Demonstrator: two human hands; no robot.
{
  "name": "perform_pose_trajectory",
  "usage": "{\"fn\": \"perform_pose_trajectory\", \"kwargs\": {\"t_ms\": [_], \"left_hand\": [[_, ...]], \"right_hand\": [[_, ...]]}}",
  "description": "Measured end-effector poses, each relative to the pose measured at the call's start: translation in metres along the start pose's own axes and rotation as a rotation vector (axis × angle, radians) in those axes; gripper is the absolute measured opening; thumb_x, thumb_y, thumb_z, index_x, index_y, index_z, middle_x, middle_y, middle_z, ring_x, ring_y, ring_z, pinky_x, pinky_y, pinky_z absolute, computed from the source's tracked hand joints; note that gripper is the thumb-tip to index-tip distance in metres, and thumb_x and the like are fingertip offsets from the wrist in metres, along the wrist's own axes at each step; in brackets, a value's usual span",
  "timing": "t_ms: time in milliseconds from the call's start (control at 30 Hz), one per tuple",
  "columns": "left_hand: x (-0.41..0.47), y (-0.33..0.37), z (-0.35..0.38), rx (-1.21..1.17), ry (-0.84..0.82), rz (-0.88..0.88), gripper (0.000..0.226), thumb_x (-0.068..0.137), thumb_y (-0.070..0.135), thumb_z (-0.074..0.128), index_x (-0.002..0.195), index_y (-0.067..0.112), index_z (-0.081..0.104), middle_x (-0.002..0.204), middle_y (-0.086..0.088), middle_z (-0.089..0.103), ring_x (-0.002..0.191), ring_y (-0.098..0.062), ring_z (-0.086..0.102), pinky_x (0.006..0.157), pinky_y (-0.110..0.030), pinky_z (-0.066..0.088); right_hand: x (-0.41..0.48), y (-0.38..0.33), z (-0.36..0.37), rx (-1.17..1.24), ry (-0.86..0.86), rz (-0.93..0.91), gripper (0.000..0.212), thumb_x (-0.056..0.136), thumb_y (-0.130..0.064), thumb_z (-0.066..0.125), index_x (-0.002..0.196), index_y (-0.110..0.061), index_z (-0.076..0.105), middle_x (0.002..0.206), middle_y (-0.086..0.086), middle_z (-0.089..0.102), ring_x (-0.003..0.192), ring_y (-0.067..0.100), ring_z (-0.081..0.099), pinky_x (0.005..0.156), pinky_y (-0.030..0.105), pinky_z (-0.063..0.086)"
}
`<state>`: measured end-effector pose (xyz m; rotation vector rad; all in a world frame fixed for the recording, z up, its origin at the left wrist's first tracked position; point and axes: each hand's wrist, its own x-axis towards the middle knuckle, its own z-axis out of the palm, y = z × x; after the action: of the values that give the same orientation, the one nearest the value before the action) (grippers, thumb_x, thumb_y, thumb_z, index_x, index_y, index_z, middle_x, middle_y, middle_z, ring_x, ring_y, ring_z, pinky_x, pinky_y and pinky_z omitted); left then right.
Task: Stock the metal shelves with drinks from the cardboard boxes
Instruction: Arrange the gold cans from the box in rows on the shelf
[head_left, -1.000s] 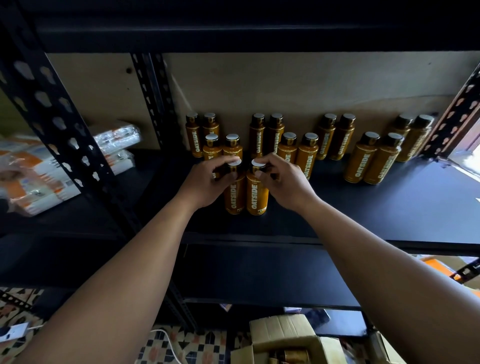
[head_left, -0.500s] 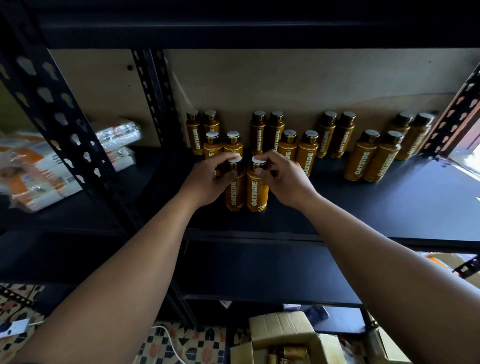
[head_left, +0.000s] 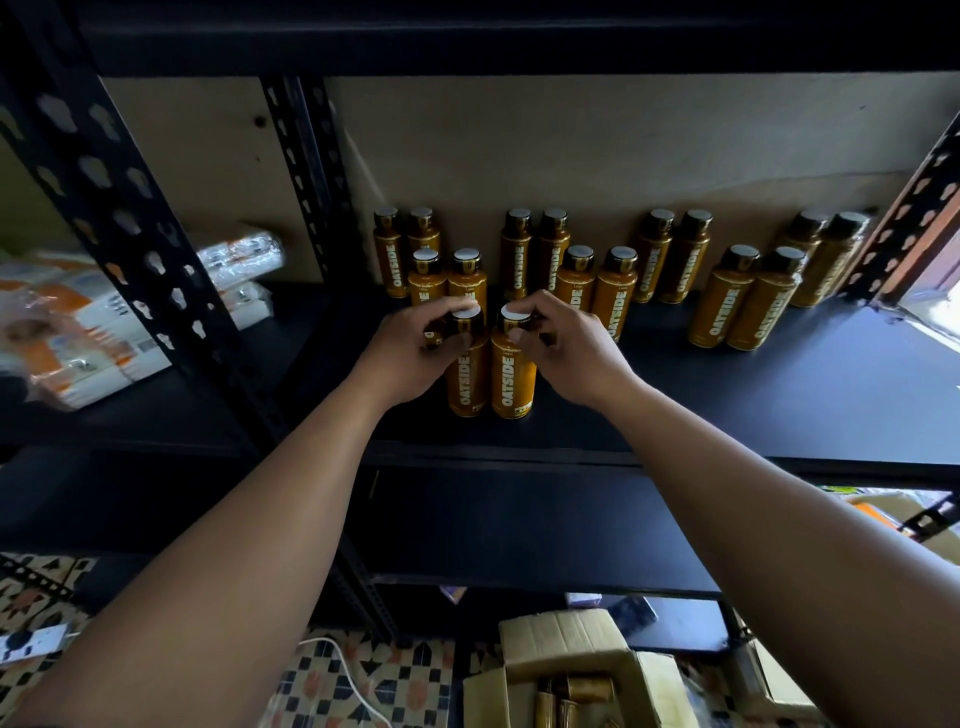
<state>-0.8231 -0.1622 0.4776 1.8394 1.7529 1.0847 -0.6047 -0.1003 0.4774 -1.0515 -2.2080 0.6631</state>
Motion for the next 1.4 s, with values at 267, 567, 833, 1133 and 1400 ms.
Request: {"fn": "perform_pose_trajectory", "kwargs": {"t_ms": [267, 567, 833, 1133, 1400], "left_hand": [[-0.006, 0.0, 0.001, -0.011, 0.005, 0.006, 0.045, 0.098, 0.026, 0.065, 0.14, 0.037, 0.054, 0.148, 0.01, 0.051, 0.135, -0.011, 0.047, 0.103, -0.032, 0.046], [-0.007, -0.001, 0.001, -0.029, 0.012, 0.017, 0.044, 0.097, 0.026, 0.067, 0.138, 0.036, 0.057, 0.147, 0.009, 0.052, 0.132, -0.009, 0.048, 0.106, -0.036, 0.047], [-0.009, 0.0, 0.003, 0.009, 0.03, 0.044, 0.045, 0.097, 0.025, 0.066, 0.14, 0.033, 0.056, 0.147, 0.007, 0.052, 0.133, -0.01, 0.047, 0.107, -0.037, 0.047], [-0.018, -0.007, 0.006, 0.049, 0.043, 0.031, 0.066, 0.095, 0.051, 0.062, 0.153, 0.043, 0.032, 0.159, 0.007, 0.038, 0.143, -0.015, 0.038, 0.112, -0.049, 0.041], [-0.079, -0.023, 0.04, 0.057, 0.425, -0.03, 0.04, 0.095, 0.04, 0.063, 0.13, 0.02, 0.058, 0.119, 0.001, 0.06, 0.106, -0.01, 0.056, 0.087, -0.035, 0.054]], "right_hand": [[-0.006, -0.003, 0.001, 0.007, 0.004, 0.001, 0.029, 0.104, -0.035, 0.058, 0.132, -0.036, 0.054, 0.134, -0.008, 0.063, 0.12, 0.014, 0.062, 0.09, 0.037, 0.057], [-0.007, -0.006, -0.002, -0.038, -0.037, 0.021, 0.031, 0.105, -0.036, 0.054, 0.136, -0.039, 0.049, 0.132, -0.004, 0.064, 0.111, 0.018, 0.065, 0.087, 0.041, 0.059], [-0.007, -0.006, -0.002, -0.048, -0.056, 0.035, 0.03, 0.106, -0.037, 0.051, 0.136, -0.042, 0.045, 0.115, -0.001, 0.068, 0.096, 0.017, 0.068, 0.082, 0.046, 0.061], [-0.02, 0.003, -0.002, -0.061, 0.013, -0.041, 0.044, 0.104, -0.046, 0.051, 0.147, -0.038, 0.04, 0.149, -0.005, 0.049, 0.128, 0.021, 0.054, 0.096, 0.046, 0.053], [-0.08, 0.016, 0.011, -0.013, 0.248, 0.142, 0.041, 0.101, -0.047, 0.056, 0.138, -0.032, 0.054, 0.132, -0.008, 0.06, 0.115, 0.01, 0.06, 0.091, 0.039, 0.055]]}}
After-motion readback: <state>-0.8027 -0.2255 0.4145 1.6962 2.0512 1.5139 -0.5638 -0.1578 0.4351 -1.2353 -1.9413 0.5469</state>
